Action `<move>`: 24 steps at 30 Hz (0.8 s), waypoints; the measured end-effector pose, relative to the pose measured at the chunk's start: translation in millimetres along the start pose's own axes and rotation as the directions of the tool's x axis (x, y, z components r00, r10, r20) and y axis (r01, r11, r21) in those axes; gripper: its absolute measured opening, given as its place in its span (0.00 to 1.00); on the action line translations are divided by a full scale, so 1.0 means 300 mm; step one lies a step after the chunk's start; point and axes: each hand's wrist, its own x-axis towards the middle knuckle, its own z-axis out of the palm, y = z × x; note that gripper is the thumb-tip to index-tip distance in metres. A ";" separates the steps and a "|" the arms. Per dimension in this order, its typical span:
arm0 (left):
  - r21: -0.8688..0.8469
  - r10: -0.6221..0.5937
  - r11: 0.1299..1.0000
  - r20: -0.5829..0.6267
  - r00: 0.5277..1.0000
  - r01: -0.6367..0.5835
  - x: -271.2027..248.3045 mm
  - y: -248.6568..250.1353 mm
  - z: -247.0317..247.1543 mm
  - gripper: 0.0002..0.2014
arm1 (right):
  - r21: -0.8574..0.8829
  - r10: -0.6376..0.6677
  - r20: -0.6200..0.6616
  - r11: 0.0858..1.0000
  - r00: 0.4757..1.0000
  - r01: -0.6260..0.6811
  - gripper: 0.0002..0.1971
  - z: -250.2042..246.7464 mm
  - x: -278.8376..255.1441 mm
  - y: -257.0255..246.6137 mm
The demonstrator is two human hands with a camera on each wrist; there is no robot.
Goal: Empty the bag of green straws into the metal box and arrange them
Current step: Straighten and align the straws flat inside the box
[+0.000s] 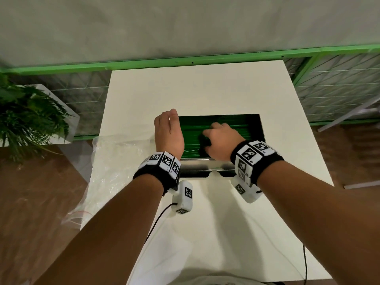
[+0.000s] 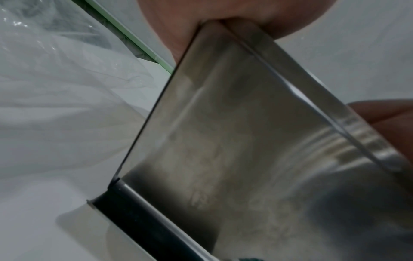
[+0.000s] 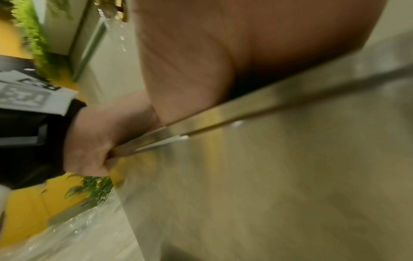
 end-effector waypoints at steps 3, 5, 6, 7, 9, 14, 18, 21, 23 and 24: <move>-0.008 -0.010 1.000 0.006 1.000 0.010 -0.003 0.002 0.000 0.19 | 0.058 0.029 0.076 0.998 0.997 -0.033 0.21 0.008 0.019 0.000; -0.002 -0.005 1.000 0.005 1.000 0.005 -0.002 0.000 0.000 0.18 | 0.035 0.026 0.044 0.999 0.999 -0.028 0.28 0.004 0.026 -0.007; 0.004 0.000 1.000 0.003 1.000 0.000 -0.001 -0.002 0.000 0.18 | 0.012 0.017 0.036 1.000 0.999 -0.018 0.31 0.003 0.031 -0.012; 0.008 0.003 1.000 0.001 1.000 -0.003 -0.001 -0.002 0.000 0.17 | 0.001 0.005 0.041 1.000 0.999 -0.005 0.32 0.003 0.035 -0.018; 0.005 -0.001 1.000 0.004 1.000 0.001 -0.001 -0.001 0.000 0.17 | 0.013 -0.008 0.076 1.000 0.997 0.007 0.29 0.004 0.046 -0.030; 0.006 -0.005 1.000 0.006 1.000 0.005 -0.001 0.000 -0.001 0.16 | 0.052 0.020 0.130 0.998 0.991 -0.027 0.11 0.006 0.050 -0.020; 0.007 -0.016 1.000 0.019 1.000 0.016 -0.001 -0.001 0.000 0.17 | 0.032 0.032 0.153 0.999 0.988 -0.037 0.16 0.013 0.059 -0.012; -0.002 -0.019 1.000 0.019 1.000 0.019 -0.003 0.000 -0.001 0.17 | 0.032 -0.002 0.183 0.999 0.983 -0.004 0.30 0.013 0.069 -0.024; -0.010 -0.023 1.000 0.018 1.000 0.023 -0.003 0.002 -0.002 0.16 | 0.014 -0.014 0.211 1.000 0.977 0.011 0.35 0.007 0.074 -0.029; -0.011 -0.023 1.000 0.016 1.000 0.023 -0.003 0.003 -0.002 0.16 | -0.006 -0.016 0.218 1.000 0.976 0.017 0.36 0.006 0.076 -0.029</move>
